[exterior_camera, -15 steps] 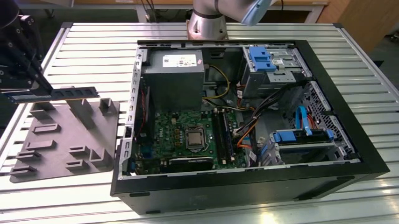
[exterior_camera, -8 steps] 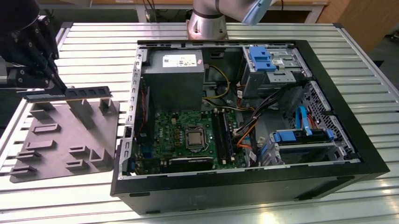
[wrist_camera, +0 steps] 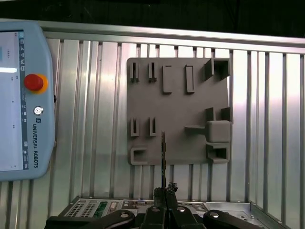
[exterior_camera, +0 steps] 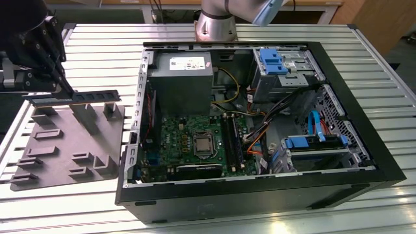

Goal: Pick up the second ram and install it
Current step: 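Pick up the second ram and move it above second insertion slot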

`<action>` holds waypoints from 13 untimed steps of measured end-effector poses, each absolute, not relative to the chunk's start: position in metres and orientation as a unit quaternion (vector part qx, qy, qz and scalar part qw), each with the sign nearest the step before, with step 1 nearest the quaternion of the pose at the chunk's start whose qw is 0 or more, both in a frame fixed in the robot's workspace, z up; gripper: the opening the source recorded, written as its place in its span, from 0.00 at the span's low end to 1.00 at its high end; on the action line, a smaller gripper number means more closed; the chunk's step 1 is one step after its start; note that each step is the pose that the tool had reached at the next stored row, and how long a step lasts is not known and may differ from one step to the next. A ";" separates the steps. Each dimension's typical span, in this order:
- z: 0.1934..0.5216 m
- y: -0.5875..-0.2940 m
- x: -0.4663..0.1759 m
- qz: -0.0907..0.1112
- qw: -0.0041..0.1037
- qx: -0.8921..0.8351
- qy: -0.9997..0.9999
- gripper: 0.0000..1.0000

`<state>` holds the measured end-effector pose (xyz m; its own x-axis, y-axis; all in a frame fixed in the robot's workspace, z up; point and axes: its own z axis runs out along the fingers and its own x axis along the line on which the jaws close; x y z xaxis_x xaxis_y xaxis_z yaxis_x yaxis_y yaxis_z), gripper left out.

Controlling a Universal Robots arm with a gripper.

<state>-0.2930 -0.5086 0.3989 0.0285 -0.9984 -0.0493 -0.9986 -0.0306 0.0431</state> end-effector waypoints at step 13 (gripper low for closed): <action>0.399 -0.509 -0.284 0.033 0.002 -0.717 0.696 0.12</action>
<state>-0.2838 -0.5086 0.3989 0.0285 -0.9984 -0.0493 -0.9986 -0.0306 0.0431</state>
